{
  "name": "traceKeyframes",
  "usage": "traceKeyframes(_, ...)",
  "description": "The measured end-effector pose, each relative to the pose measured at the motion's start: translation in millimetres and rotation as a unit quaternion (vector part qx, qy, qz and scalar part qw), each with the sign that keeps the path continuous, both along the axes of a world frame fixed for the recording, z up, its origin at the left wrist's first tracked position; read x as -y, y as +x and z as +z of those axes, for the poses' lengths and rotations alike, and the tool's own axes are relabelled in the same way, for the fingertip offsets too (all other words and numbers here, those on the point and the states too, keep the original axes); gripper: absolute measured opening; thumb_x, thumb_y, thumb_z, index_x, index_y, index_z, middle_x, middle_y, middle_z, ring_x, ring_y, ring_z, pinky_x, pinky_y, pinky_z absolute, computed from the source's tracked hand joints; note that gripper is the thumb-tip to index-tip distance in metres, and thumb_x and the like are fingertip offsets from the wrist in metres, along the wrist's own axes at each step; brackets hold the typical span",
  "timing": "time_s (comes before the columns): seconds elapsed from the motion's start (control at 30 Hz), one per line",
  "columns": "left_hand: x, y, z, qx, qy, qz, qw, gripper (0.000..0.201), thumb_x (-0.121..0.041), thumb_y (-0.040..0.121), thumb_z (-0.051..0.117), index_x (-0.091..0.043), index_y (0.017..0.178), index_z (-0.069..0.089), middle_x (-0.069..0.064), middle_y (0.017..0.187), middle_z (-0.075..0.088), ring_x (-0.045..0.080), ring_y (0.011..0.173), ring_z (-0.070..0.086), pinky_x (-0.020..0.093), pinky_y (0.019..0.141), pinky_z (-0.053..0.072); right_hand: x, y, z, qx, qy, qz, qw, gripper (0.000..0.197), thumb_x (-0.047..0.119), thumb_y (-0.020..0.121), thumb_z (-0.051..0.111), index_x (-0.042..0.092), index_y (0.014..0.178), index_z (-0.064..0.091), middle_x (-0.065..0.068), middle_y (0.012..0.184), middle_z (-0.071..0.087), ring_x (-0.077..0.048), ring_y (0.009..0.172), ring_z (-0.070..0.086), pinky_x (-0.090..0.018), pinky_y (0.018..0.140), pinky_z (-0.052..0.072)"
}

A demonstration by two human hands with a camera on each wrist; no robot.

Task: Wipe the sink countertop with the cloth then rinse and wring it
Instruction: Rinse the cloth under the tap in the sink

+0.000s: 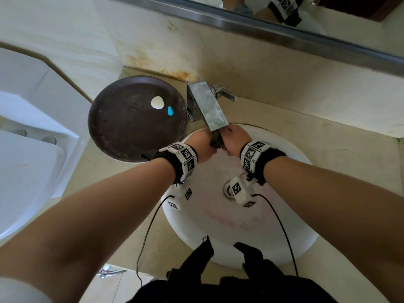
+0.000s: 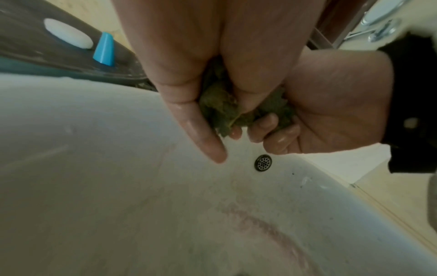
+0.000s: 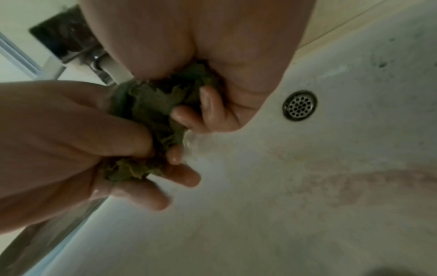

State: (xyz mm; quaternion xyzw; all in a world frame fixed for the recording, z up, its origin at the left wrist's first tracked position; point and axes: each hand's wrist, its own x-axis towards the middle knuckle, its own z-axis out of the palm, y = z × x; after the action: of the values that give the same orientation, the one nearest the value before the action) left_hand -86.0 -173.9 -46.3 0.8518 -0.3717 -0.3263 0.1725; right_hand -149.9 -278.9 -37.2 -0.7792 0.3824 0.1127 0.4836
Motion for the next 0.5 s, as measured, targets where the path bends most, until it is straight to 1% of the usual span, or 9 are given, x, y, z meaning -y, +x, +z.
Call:
traceKeyframes(0.07,2,0,1,-0.008,0.015,-0.023,1.000,0.025,-0.005,0.092,0.051,-0.003,0.115,0.060,0.010,0.099,0.067,0.026,0.090,0.067,0.029,0.073,0.052,1,0,-3,-0.002,-0.015,0.013,1.000,0.045,0.044,0.100,0.031,0.017,0.069,0.050,-0.008,0.062,0.054,-0.018,0.049,0.045,-0.028,0.052,0.038)
traceKeyframes(0.1,3,1,4,0.010,0.021,-0.039,0.999,0.027,-0.006,0.094,0.047,-0.002,0.118,0.059,0.011,0.101,0.066,0.026,0.093,0.066,0.029,0.075,0.052,2,1,-4,-0.006,-0.018,0.012,1.000,0.044,0.042,0.100,0.031,0.017,0.069,0.050,-0.007,0.062,0.054,-0.018,0.050,0.047,-0.027,0.052,0.039)
traceKeyframes(0.17,5,2,7,0.024,0.012,-0.040,0.999,0.031,-0.010,0.096,0.042,-0.006,0.123,0.057,0.013,0.117,0.062,0.029,0.108,0.058,0.031,0.089,0.045,3,2,-6,-0.004,-0.045,0.023,0.999,0.042,0.034,0.101,0.031,0.019,0.066,0.047,-0.004,0.061,0.052,-0.020,0.052,0.047,-0.025,0.050,0.037)
traceKeyframes(0.2,5,3,8,0.014,0.007,-0.030,0.999,0.031,-0.013,0.095,0.044,-0.009,0.123,0.057,0.012,0.120,0.061,0.029,0.110,0.057,0.032,0.092,0.044,3,2,-5,-0.002,-0.067,0.037,0.997,0.042,0.031,0.101,0.032,0.019,0.063,0.045,-0.002,0.059,0.049,-0.020,0.054,0.045,-0.025,0.048,0.033)
traceKeyframes(0.27,5,3,9,-0.009,0.000,-0.023,1.000,0.034,-0.021,0.091,0.055,-0.014,0.123,0.058,0.009,0.120,0.061,0.027,0.110,0.057,0.032,0.094,0.046,2,2,-3,-0.004,-0.098,0.060,0.993,0.043,0.026,0.102,0.032,0.019,0.060,0.040,0.000,0.059,0.044,-0.018,0.054,0.041,-0.026,0.048,0.027)
traceKeyframes(0.33,5,4,6,-0.019,-0.002,-0.038,0.999,0.047,-0.031,0.088,0.064,-0.017,0.132,0.054,0.008,0.128,0.058,0.026,0.117,0.055,0.034,0.100,0.044,1,3,-2,-0.014,-0.119,0.073,0.990,0.045,0.023,0.102,0.032,0.019,0.058,0.038,0.000,0.058,0.042,-0.015,0.053,0.038,-0.027,0.048,0.025)
traceKeyframes(0.4,7,4,6,-0.011,0.020,-0.073,0.997,0.057,-0.036,0.089,0.064,-0.015,0.140,0.047,0.008,0.136,0.053,0.027,0.124,0.050,0.036,0.106,0.038,0,4,2,-0.029,-0.126,0.069,0.989,0.045,0.021,0.101,0.032,0.017,0.057,0.039,-0.003,0.060,0.044,-0.022,0.056,0.042,-0.030,0.050,0.027)
traceKeyframes(0.43,8,4,4,-0.004,0.022,-0.079,0.997,0.059,-0.036,0.090,0.063,-0.014,0.141,0.045,0.009,0.138,0.052,0.028,0.126,0.049,0.036,0.108,0.037,-1,5,2,-0.041,-0.121,0.070,0.989,0.043,0.019,0.101,0.032,0.014,0.060,0.044,-0.007,0.065,0.051,-0.027,0.064,0.047,-0.031,0.054,0.032)
traceKeyframes(0.5,9,4,1,-0.008,0.010,-0.072,0.997,0.060,-0.035,0.089,0.065,-0.014,0.142,0.044,0.008,0.136,0.053,0.027,0.125,0.050,0.035,0.108,0.037,-3,5,5,-0.067,-0.123,0.086,0.986,0.034,0.013,0.100,0.033,0.003,0.082,0.060,-0.017,0.088,0.061,-0.034,0.083,0.056,-0.035,0.070,0.040)
